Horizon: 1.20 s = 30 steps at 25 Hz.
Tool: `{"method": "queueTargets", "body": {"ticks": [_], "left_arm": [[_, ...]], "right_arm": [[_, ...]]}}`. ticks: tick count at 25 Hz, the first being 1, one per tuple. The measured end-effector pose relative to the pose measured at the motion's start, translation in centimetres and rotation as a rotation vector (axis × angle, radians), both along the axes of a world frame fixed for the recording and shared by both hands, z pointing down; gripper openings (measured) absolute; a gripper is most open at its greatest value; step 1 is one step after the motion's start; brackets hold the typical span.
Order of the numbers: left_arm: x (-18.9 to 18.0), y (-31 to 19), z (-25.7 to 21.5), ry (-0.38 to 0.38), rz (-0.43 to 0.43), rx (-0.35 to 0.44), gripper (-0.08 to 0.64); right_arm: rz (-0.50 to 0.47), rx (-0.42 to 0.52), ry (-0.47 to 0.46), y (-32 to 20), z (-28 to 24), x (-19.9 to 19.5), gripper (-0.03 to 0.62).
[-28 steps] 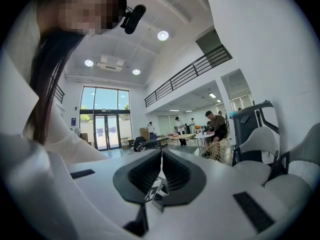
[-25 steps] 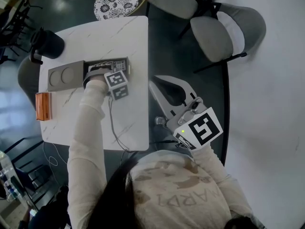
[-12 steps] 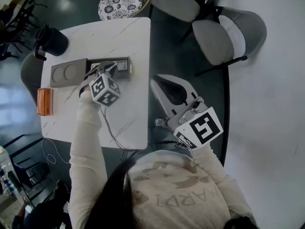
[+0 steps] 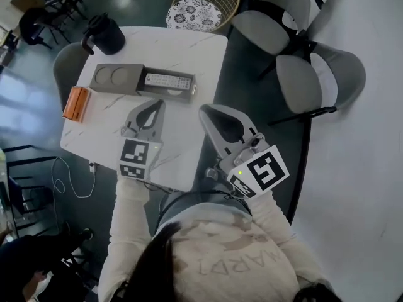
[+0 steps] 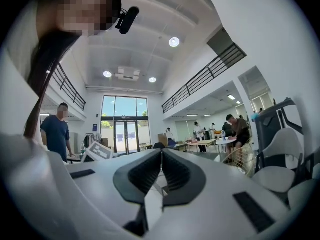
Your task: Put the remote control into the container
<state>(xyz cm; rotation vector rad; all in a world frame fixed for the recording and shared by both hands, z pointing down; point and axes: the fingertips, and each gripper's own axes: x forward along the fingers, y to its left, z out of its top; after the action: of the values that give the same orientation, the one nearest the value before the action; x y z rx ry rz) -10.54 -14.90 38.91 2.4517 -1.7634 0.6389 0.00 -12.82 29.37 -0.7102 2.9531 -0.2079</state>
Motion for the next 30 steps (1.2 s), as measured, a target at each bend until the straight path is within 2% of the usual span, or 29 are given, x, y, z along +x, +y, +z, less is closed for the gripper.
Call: {"method": "queueTargets", "body": {"ticks": [4,11,13,18,21,23,27,30], "left_arm": [[0.0,4.8,-3.8,0.110,-0.035,0.093,0.012],[2.2,11.5,-9.5,0.193,0.019,0.188,0.012],[2.4,13.3,-10.4,0.192,0.035,0.192,0.012],[0.8,18.6,-10.3,0.127,0.026,0.159,0.012],[0.3,21.8,-10.4,0.100,0.035,0.181,0.012],[0.2,23.7,-10.9,0.125,0.042,0.192,0.012],[-0.2,26.0,-12.4,0.225,0.071,0.230,0.012],[-0.6,27.3,-13.1,0.259,0.076,0.251,0.012]], "right_arm": [[-0.061,0.010,-0.006,2.4,0.1,-1.6,0.020],[-0.090,0.034,-0.012,7.3,-0.9,-2.9,0.020],[-0.082,0.040,-0.016,8.9,-1.3,-3.4,0.020],[-0.049,0.045,-0.022,13.9,-1.6,-5.5,0.020],[-0.026,0.043,-0.011,17.0,-1.4,-6.4,0.020],[-0.013,0.046,0.006,19.1,-1.3,-6.8,0.020],[0.008,0.079,0.035,22.0,-2.2,-6.9,0.020],[0.006,0.103,0.045,23.2,-3.0,-7.2,0.020]]}}
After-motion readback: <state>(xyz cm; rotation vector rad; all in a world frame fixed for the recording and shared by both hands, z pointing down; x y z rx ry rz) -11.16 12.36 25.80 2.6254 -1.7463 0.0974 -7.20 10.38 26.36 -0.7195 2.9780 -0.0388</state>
